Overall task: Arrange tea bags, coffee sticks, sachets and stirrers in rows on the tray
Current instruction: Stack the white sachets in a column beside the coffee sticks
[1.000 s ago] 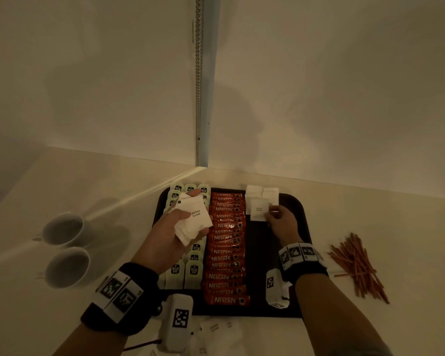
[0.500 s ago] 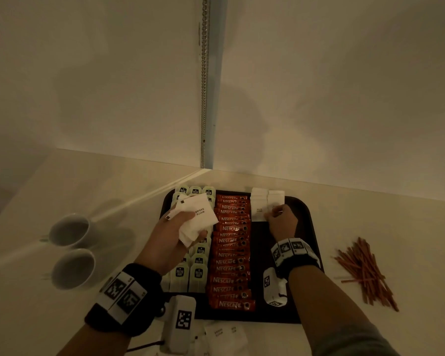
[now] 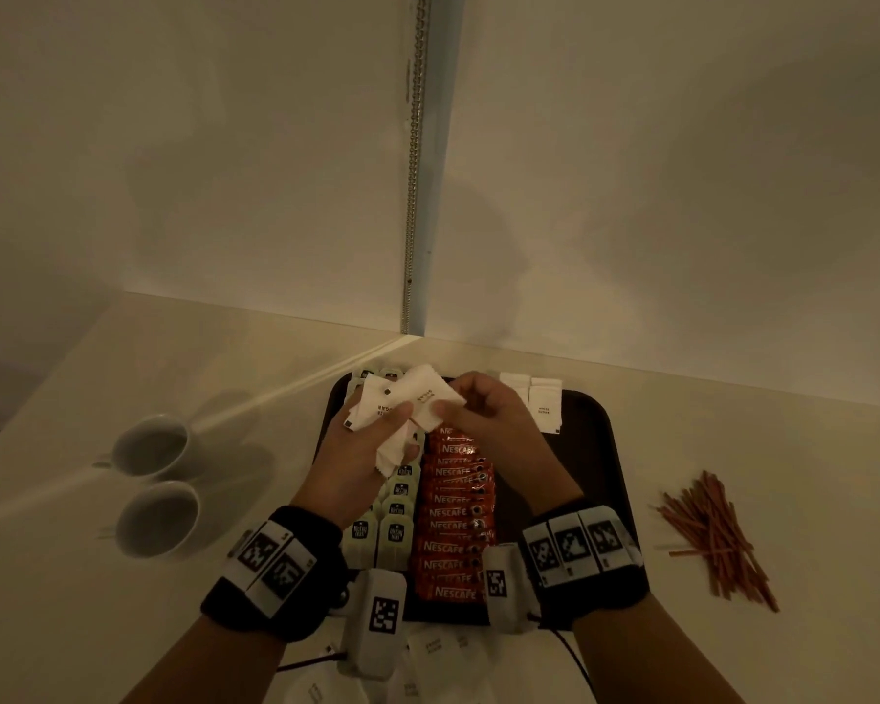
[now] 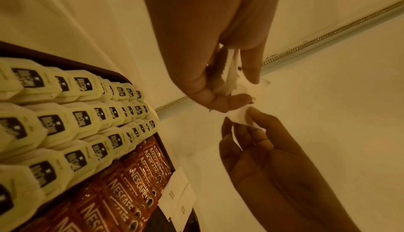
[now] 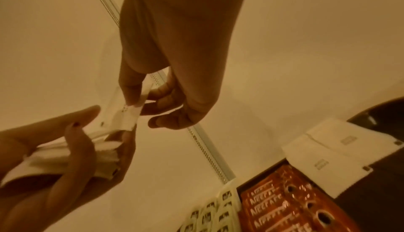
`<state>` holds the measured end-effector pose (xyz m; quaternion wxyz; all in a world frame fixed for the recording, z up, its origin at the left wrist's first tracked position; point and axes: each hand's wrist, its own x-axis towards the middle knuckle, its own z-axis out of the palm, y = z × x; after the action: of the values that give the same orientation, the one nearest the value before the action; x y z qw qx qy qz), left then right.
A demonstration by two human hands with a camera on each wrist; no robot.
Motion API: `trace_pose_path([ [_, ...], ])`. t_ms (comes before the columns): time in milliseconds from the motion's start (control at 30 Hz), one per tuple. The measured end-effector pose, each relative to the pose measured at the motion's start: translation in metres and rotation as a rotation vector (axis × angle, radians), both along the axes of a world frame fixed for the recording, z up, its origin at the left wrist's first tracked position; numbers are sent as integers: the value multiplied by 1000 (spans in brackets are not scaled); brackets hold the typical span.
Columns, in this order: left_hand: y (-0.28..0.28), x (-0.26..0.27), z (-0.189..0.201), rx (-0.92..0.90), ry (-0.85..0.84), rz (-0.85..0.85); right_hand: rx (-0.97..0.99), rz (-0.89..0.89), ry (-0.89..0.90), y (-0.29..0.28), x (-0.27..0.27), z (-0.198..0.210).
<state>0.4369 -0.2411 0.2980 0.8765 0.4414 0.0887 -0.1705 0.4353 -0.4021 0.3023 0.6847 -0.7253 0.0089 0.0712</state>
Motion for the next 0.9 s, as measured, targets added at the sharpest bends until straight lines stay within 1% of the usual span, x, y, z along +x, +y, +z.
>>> trace_pose_path([
  [100, 3, -2, -1, -4, -25, -27, 14, -29, -34, -6, 2, 10],
  [167, 4, -2, 1, 11, -61, -61, -41, -26, -86, -8, 4, 20],
  [267, 3, -5, 6, 96, -119, -137, -162, -9, -180, -6, 2, 35],
  [333, 1, -8, 6, 167, -121, -160, -187, -27, -211, -3, -2, 40],
  [467, -3, -11, 5, 239, -115, -135, -103, -123, -175, -1, -3, 37],
  [567, -4, -11, 8, 260, -126, -86, -129, -138, -127, -3, -5, 26],
  [667, -3, -9, 8, 283, -136, -91, -126, -129, -100, -5, -8, 15],
  [733, -3, -8, 8, 242, -101, -129, -37, -146, -65, -10, -9, 8],
  [800, -1, -5, 8, 139, -39, -156, 42, -197, -28, -22, -8, -1],
  [833, 1, -4, 6, 92, -12, -160, 23, -234, -20, -30, -6, -7],
  [900, 4, -3, 3, 54, 24, -149, -121, -327, -4, -53, 0, -25],
])
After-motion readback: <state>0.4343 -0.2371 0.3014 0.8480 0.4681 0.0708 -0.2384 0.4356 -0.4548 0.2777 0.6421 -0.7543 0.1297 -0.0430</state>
